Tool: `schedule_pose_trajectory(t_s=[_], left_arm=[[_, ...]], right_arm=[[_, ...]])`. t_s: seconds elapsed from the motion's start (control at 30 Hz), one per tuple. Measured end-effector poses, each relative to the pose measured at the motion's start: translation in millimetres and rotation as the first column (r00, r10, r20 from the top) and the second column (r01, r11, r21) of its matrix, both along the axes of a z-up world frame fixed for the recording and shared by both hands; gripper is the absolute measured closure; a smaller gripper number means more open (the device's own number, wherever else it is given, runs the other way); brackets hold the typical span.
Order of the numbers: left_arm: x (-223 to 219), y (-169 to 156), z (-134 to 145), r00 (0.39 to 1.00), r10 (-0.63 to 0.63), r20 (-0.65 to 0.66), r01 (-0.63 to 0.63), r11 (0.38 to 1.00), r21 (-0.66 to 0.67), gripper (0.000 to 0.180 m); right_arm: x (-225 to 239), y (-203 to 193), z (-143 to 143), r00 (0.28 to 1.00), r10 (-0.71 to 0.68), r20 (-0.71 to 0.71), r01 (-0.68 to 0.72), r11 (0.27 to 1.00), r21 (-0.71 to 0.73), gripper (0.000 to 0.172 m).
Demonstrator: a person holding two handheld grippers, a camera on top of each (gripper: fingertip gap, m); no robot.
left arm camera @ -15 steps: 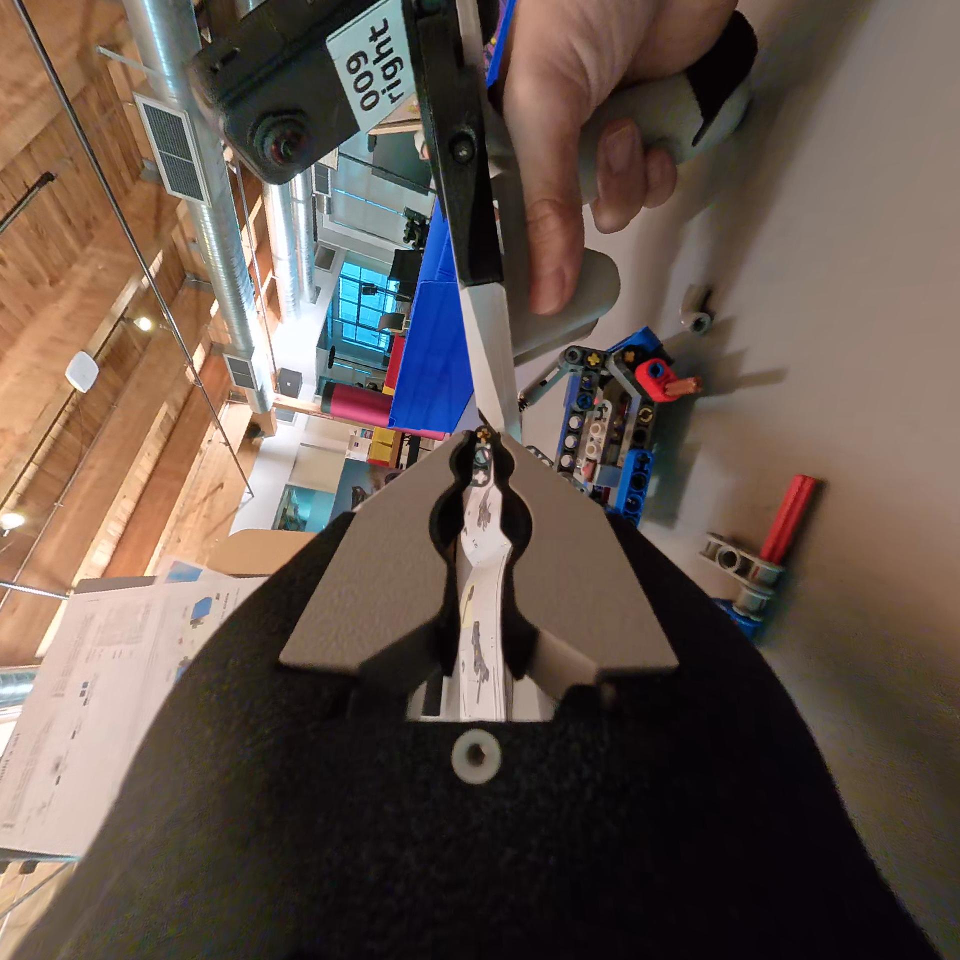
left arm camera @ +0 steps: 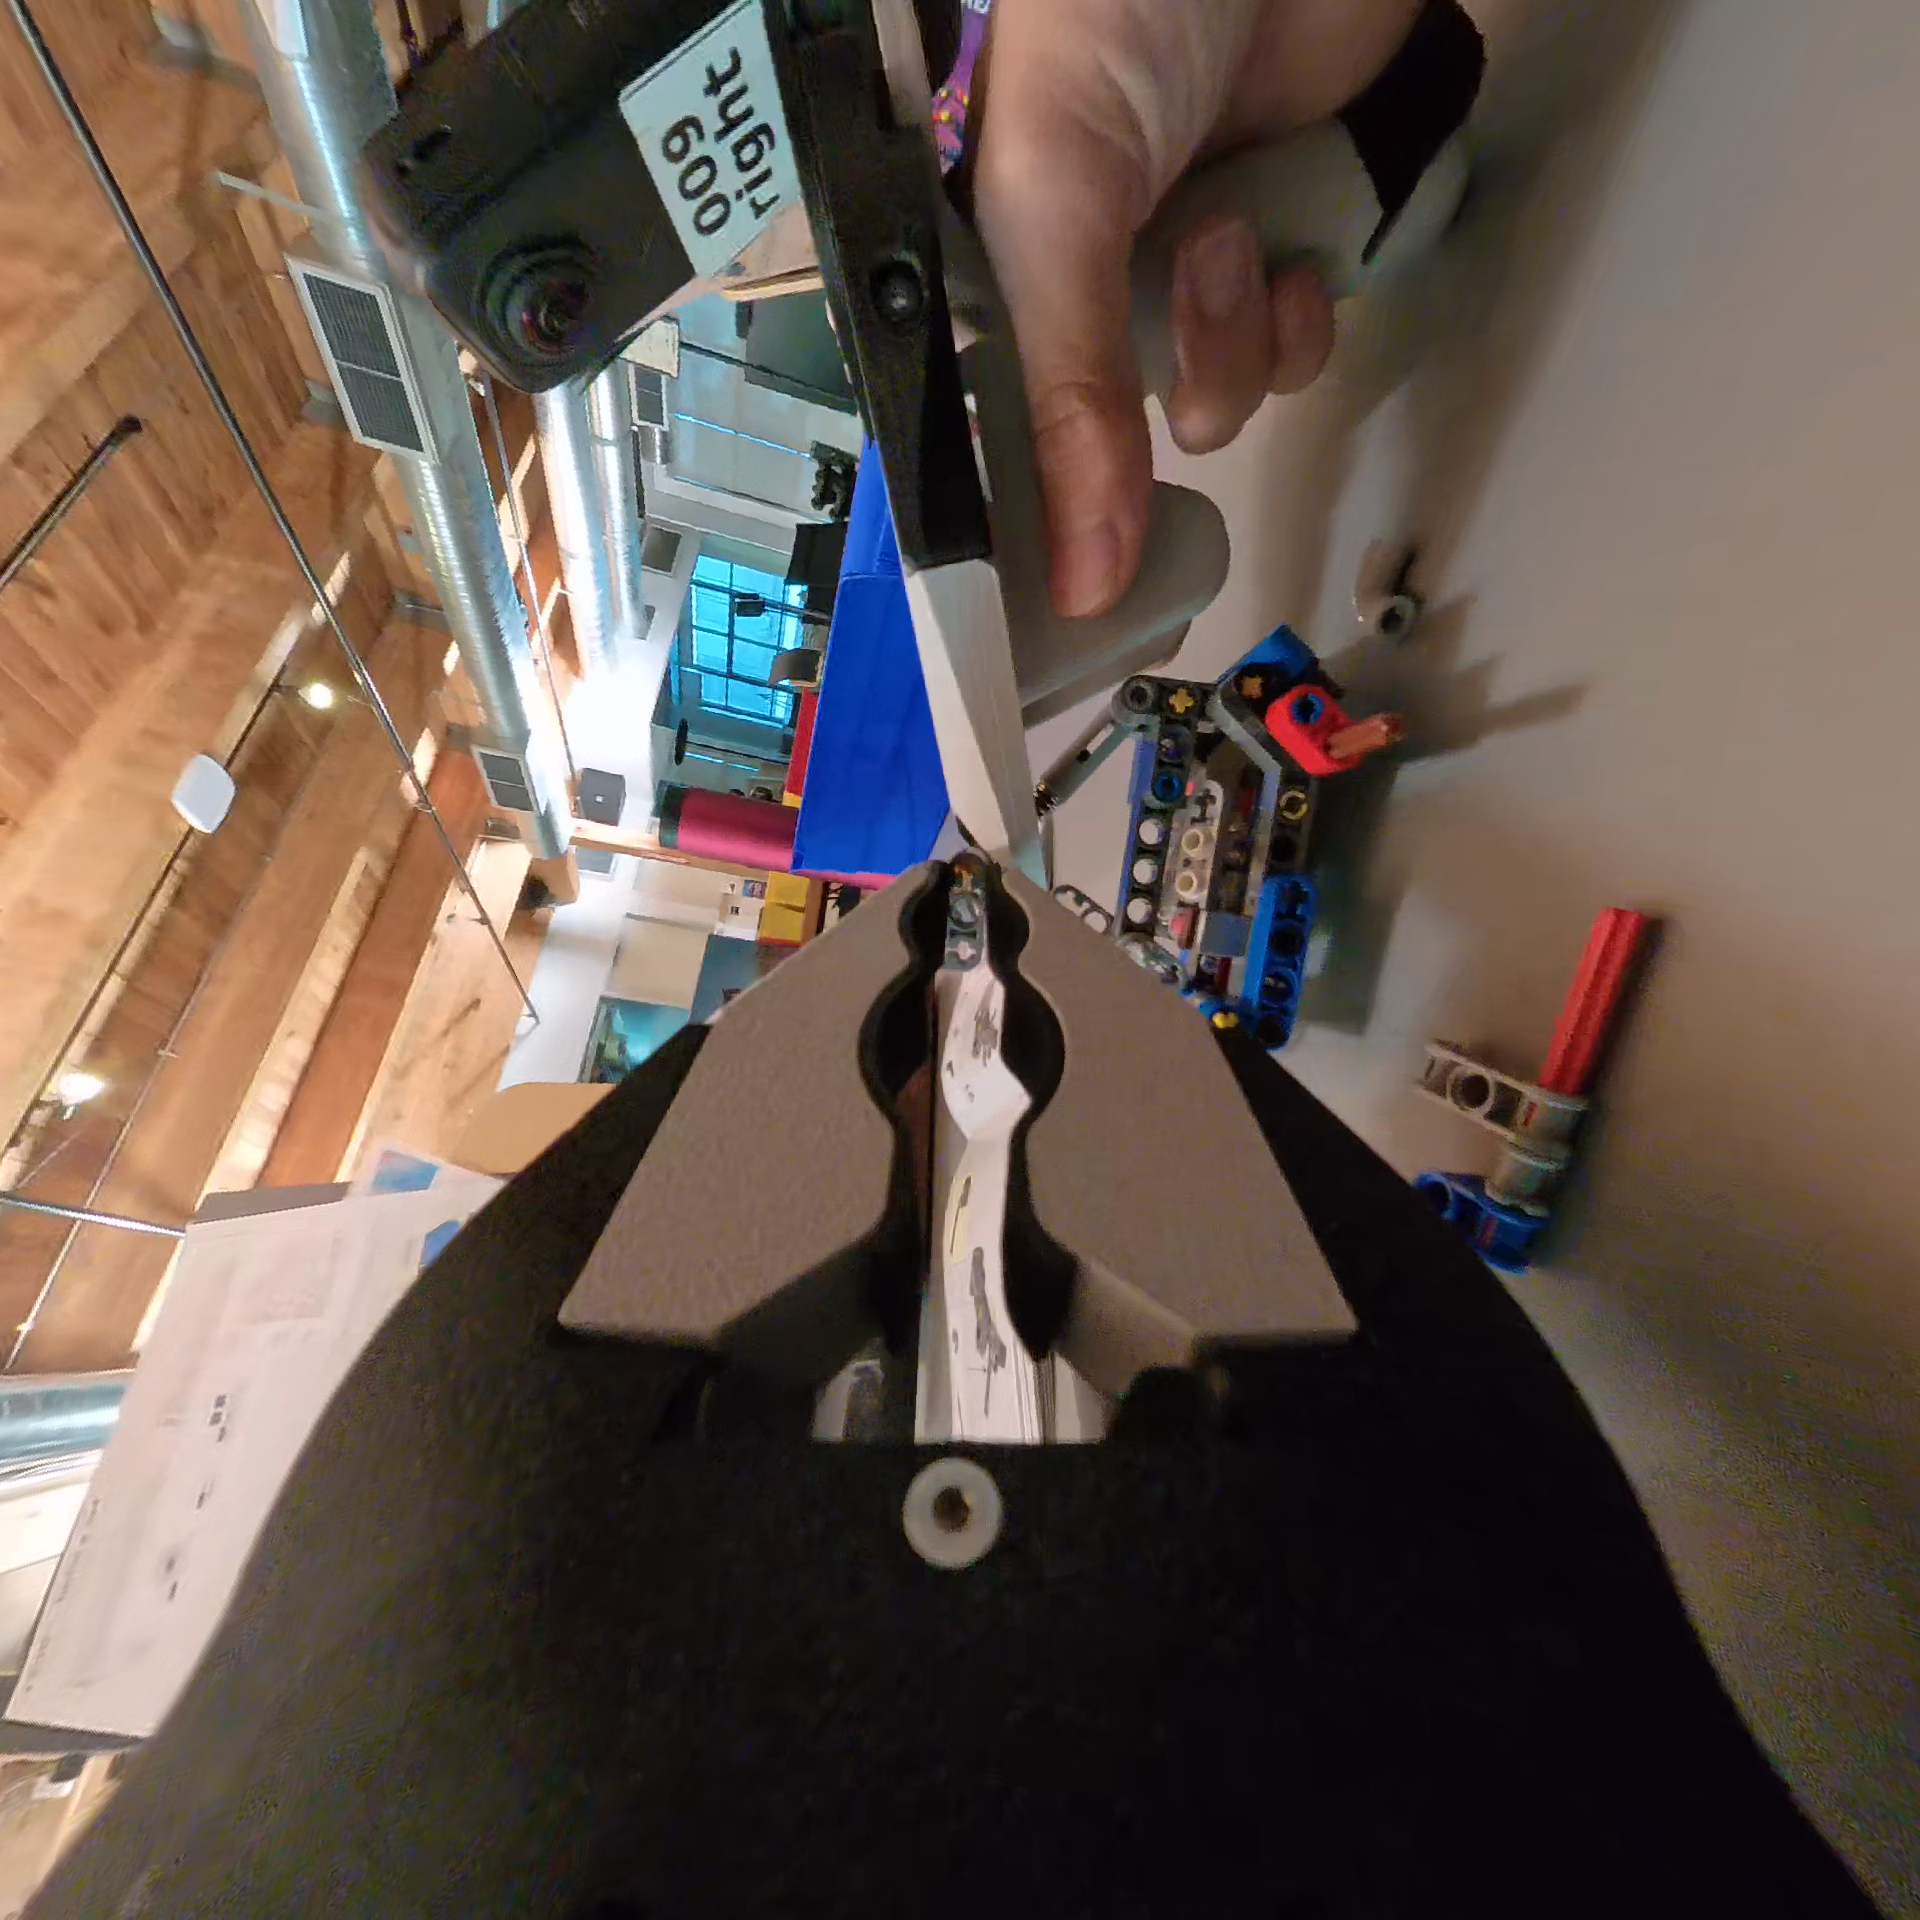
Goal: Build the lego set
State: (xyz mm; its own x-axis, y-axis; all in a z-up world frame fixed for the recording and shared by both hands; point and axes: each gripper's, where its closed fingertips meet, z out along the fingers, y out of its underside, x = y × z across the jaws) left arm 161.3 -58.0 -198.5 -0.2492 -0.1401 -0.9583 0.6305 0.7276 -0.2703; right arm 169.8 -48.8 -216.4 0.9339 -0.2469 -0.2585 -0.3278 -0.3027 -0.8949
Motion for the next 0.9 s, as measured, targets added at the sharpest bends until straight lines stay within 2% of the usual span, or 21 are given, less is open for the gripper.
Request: schedule_pose_trajectory(t_s=[0.27,0.37,0.57,0.9], left_arm=[[3,-2,0,0.996,0.078,0.031,-0.079,0.997,0.023,0.177],[4,-5,2,0.984,0.131,0.12,-0.14,0.987,0.074,0.177],[8,7,3,0.989,0.144,0.026,-0.144,0.99,-0.005,0.177],[4,2,1,0.993,0.088,-0.078,-0.094,0.993,-0.076,0.177]], right_arm=[[6,1,-1,0.996,-0.062,0.064,0.064,0.998,-0.03,0.164],[6,2,-2,0.992,-0.073,0.099,0.078,0.996,-0.049,0.165],[5,2,-1,0.997,-0.052,0.054,0.053,0.998,-0.023,0.164],[5,2,0,0.998,-0.051,0.038,0.052,0.998,-0.018,0.164]])
